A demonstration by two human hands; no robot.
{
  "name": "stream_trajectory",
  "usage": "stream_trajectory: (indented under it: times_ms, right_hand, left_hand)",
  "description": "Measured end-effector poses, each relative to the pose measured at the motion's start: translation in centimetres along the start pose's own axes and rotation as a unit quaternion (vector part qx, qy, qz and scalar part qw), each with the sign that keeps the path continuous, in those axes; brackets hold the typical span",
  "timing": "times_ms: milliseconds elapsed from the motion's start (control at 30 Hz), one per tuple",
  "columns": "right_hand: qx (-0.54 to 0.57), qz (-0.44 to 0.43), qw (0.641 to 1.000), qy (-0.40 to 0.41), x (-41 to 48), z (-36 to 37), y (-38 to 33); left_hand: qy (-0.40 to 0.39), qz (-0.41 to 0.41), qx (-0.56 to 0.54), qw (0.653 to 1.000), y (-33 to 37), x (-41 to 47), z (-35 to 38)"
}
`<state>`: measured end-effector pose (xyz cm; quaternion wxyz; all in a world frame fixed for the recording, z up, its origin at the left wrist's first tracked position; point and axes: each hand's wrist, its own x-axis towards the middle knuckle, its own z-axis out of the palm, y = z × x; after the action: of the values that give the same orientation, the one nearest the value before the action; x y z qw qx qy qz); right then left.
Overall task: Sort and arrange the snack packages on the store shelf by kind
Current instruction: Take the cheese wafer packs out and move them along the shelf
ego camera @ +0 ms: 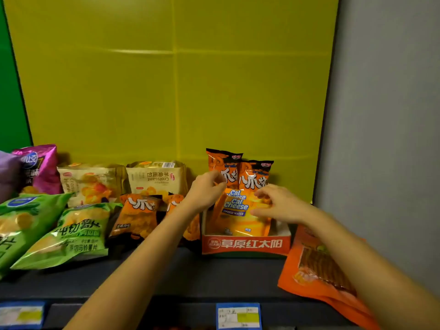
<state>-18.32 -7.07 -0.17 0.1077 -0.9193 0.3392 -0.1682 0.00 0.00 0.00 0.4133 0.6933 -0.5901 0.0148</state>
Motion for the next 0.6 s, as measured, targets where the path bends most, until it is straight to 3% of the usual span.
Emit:
stream_trajectory:
  times_ms: [167,367,600]
  right_hand:
    - [-0.085,0.022,0.993,-0.076,1.9,0.4,-0.1]
    - [-0.158,0.043,0.982,-0.091,3.0,1.2,0.1]
    - [-0.076,0.072,0.986,-0.132,3.4,0.9,-0.2]
  left_hand:
    - [-0.069,-0.009,0.066,0.995,-0.5,2.8,1.5]
    - [-0.096,-0.043,0.127,0.986,-2.3,5.4,3.2]
    - [-0.111,-0.064,0.149,0.980,-2.7,6.3,3.5]
